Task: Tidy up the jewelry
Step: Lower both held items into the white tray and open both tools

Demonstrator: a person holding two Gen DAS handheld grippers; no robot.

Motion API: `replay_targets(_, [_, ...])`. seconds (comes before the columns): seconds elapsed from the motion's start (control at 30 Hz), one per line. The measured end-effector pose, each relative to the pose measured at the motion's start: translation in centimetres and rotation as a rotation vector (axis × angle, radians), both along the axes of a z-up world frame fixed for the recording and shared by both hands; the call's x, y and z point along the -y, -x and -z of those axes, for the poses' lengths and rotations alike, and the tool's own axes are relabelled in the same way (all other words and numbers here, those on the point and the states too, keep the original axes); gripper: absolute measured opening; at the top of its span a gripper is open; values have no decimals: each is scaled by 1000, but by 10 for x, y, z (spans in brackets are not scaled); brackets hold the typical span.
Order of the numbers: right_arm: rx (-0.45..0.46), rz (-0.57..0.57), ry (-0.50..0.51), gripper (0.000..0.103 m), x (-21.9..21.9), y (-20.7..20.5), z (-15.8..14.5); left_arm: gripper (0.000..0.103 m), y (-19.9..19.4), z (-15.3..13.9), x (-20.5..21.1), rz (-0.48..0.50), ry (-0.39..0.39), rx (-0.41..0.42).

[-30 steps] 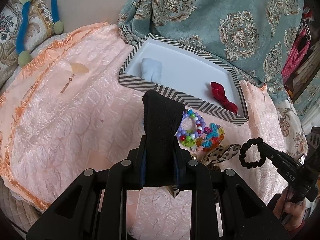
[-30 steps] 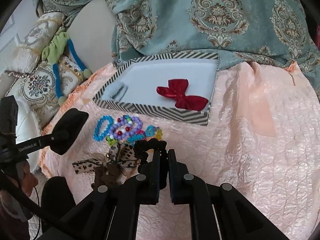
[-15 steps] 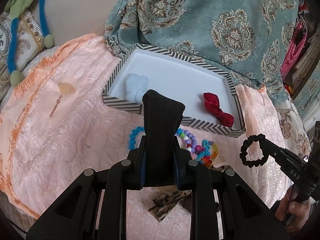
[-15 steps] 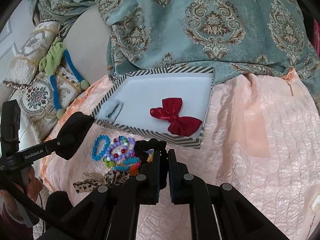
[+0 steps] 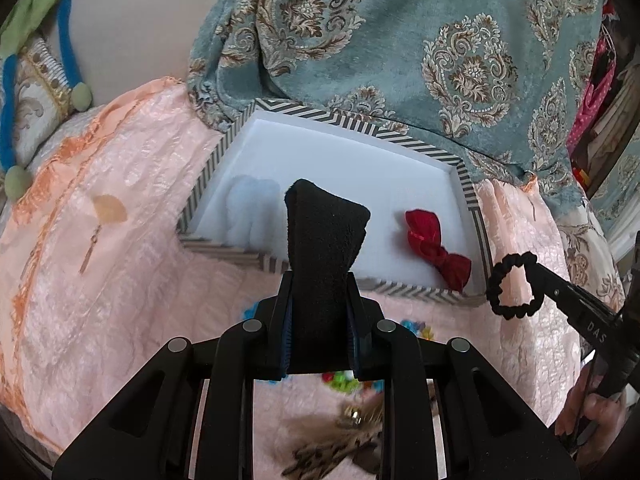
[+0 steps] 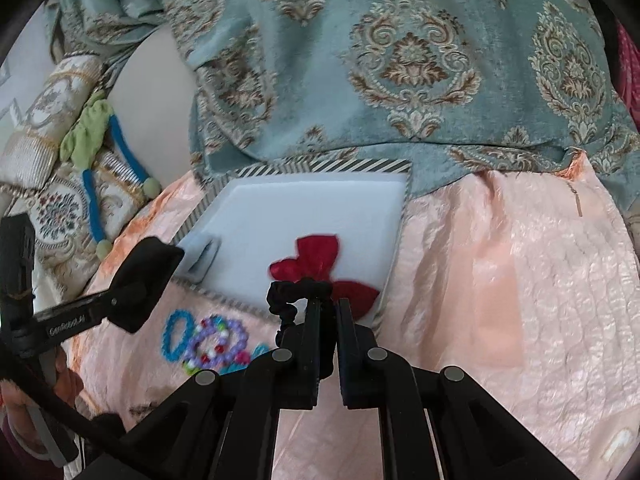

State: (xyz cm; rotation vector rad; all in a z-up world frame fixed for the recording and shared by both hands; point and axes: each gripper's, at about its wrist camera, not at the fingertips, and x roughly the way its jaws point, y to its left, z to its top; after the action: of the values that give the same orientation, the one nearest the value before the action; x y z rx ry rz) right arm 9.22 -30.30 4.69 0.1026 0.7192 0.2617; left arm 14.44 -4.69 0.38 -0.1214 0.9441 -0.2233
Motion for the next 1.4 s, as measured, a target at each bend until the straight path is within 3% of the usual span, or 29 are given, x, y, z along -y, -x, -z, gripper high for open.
replay_targets(0.37, [-32, 52, 30, 6, 9, -78, 3, 20, -67, 19, 25, -10, 18, -69])
replay_targets(0.77, [-76, 57, 189, 6, -15, -132, 40, 21, -103, 58, 31, -35, -33, -137])
replay_targets(0.93, [-92, 81, 207, 7, -11, -137, 46, 34, -102, 60, 29, -37, -46, -131])
replay_targets(1.1, [-74, 66, 213, 18, -14, -123, 39, 63, -94, 52, 25, -48, -27, -106])
replay_targets(1.17, [-55, 61, 222, 37, -16, -113, 36, 64, -89, 47, 23, -47, -21, -95])
replay_targets(1.4, [-16, 53, 187, 41, -19, -77, 20, 64, -57, 28, 19, -42, -63, -37])
